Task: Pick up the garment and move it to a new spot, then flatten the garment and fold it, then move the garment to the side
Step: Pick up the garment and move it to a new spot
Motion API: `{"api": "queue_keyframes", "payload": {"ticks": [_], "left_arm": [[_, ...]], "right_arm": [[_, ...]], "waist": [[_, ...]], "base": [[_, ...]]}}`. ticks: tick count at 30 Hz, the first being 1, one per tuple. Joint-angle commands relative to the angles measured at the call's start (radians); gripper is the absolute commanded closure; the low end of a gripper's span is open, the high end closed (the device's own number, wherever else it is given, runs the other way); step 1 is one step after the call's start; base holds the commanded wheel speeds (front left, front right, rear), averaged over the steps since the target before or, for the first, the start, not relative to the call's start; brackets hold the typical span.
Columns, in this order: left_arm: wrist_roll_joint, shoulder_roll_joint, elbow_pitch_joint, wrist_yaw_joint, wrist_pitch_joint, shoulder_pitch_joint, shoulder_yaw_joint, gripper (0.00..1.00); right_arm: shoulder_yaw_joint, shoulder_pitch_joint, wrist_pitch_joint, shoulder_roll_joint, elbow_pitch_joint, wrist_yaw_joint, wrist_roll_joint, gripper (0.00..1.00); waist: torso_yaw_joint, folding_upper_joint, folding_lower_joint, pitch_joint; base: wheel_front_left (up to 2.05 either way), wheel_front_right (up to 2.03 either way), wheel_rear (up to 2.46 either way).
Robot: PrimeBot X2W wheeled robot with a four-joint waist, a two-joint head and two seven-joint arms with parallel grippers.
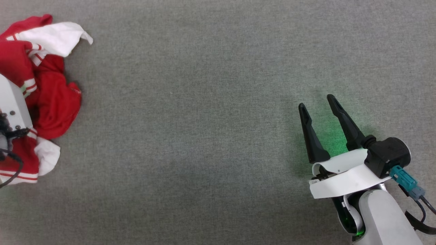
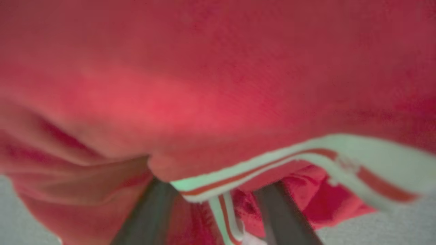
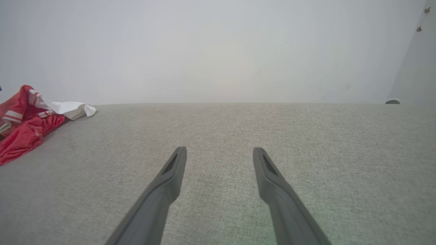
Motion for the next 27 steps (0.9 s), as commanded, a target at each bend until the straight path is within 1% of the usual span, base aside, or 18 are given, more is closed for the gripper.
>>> {"api": "queue_keyframes", "payload": {"ticks": [1,9,12,13,14,18,21,27], "left_arm": [[0.006,-0.048,0.051,0.006,-0.010,0.039,-0.028,1.00],[0.044,0.003,0.015,-0.008,-0.105,-0.040,-0.028,1.00],[0.060,0.009,-0.011,-0.014,-0.159,-0.068,-0.032,1.00],[0.060,0.009,-0.011,-0.014,-0.159,-0.068,-0.032,1.00],[0.062,0.012,-0.024,-0.021,-0.182,-0.080,-0.030,1.00],[0.088,0.002,-0.070,-0.027,-0.264,-0.134,-0.043,1.00],[0.100,0.003,-0.110,-0.034,-0.294,-0.173,-0.056,1.00],[0.114,-0.031,-0.194,-0.048,-0.347,-0.229,-0.091,1.00]], "right_arm": [[-0.004,0.002,-0.001,0.002,-0.001,0.000,-0.008,0.00],[-0.021,0.036,-0.001,-0.004,0.020,0.000,0.005,0.00],[-0.026,0.055,-0.001,-0.006,0.031,0.000,0.010,0.00],[-0.026,0.055,-0.001,-0.006,0.031,0.000,0.010,0.00],[-0.027,0.061,-0.001,-0.006,0.032,0.000,0.011,0.00],[-0.038,0.089,-0.001,-0.008,0.045,0.000,0.019,0.00],[-0.041,0.107,-0.001,-0.006,0.050,0.000,0.022,0.00],[-0.048,0.145,-0.001,-0.001,0.061,0.000,0.026,0.00]], "waist": [[0.008,-0.0001,-0.0001,-0.017],[0.055,-0.0001,-0.0001,-0.121],[0.073,-0.0001,-0.0001,-0.173],[0.073,-0.0001,-0.0001,-0.173],[0.079,-0.0001,-0.0001,-0.189],[0.103,-0.0001,-0.0001,-0.259],[0.119,-0.0001,-0.0001,-0.305],[0.142,-0.0001,-0.0001,-0.389]], "base": [[0.00,0.00,0.00],[0.00,0.00,0.00],[0.00,0.00,0.00],[0.00,0.00,0.00],[0.00,0.00,0.00],[0.00,0.00,0.00],[0.00,0.00,0.00],[0.00,0.00,0.00]]}}
